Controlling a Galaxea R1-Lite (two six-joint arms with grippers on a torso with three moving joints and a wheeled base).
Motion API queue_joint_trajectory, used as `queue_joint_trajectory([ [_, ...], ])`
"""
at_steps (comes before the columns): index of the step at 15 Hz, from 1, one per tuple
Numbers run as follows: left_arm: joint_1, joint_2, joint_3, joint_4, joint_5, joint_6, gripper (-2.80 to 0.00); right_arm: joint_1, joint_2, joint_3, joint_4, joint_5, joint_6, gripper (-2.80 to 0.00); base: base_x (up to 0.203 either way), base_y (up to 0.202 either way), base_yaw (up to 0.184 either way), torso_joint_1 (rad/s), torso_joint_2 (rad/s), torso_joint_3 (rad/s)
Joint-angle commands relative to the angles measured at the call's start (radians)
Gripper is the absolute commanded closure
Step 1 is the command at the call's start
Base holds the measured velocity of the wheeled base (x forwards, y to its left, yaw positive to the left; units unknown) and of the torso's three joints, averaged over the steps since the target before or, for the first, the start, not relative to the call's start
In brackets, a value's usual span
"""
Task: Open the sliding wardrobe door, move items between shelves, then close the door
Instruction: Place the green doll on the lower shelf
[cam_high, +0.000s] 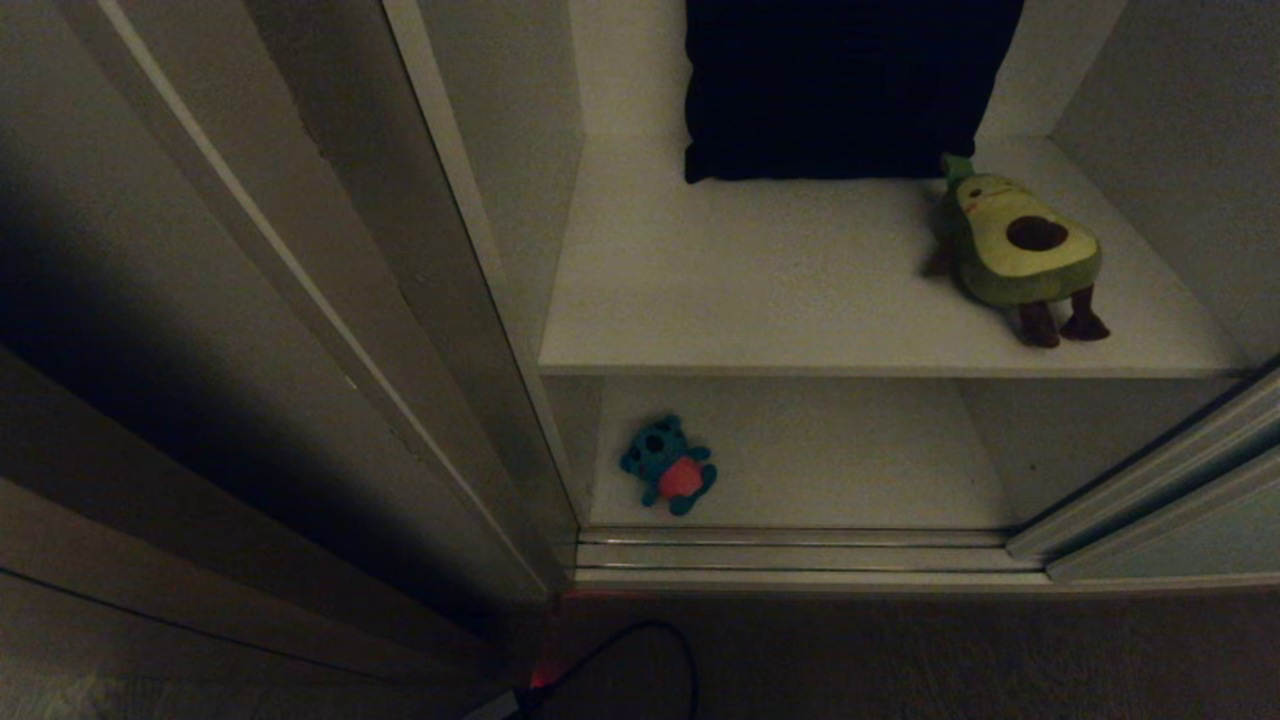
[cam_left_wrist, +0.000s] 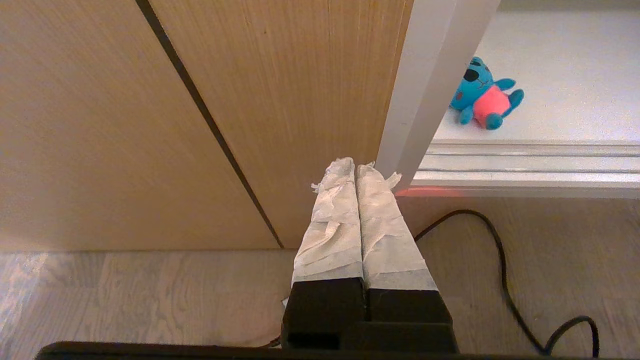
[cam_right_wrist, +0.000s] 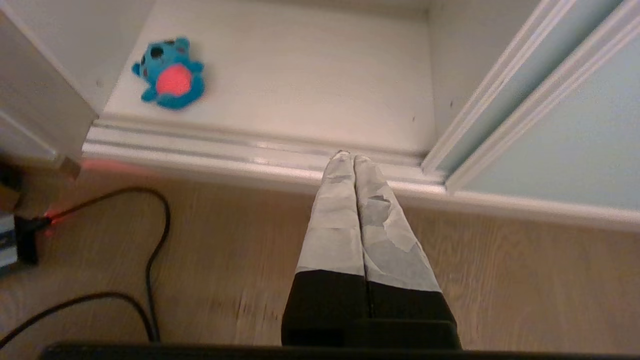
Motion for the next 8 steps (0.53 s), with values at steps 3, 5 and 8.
queue_joint_trajectory([
  [3, 0.000, -0.002, 0.000, 0.000, 0.000, 0.000, 0.00, 0.000, 0.107, -0.252, 0.156, 0.000, 0.036, 0.00, 0.000, 0.000, 0.000, 0.000, 0.00, 0.000],
  [5, 0.000, -0.002, 0.000, 0.000, 0.000, 0.000, 0.00, -0.002, 0.240, -0.370, 0.199, -0.028, 0.048, 0.00, 0.000, 0.000, 0.000, 0.000, 0.00, 0.000],
  [8, 0.000, -0.002, 0.000, 0.000, 0.000, 0.000, 0.00, -0.001, 0.467, -0.562, 0.188, -0.061, 0.032, 0.00, 0.000, 0.000, 0.000, 0.000, 0.00, 0.000],
])
